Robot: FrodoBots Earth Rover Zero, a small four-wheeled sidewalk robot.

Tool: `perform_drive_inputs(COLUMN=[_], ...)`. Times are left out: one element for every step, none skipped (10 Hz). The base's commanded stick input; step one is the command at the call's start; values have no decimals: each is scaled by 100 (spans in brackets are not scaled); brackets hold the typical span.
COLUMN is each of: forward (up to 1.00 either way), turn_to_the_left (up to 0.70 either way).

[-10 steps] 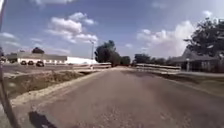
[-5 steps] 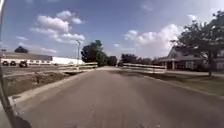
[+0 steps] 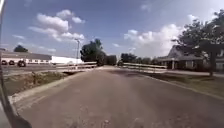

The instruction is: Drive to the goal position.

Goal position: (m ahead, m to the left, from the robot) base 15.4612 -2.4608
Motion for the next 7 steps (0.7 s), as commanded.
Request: perform_drive_inputs(forward=[70,70,70,70,70,70,70], turn_to_the_left=[0,0,0,0,0,0,0])
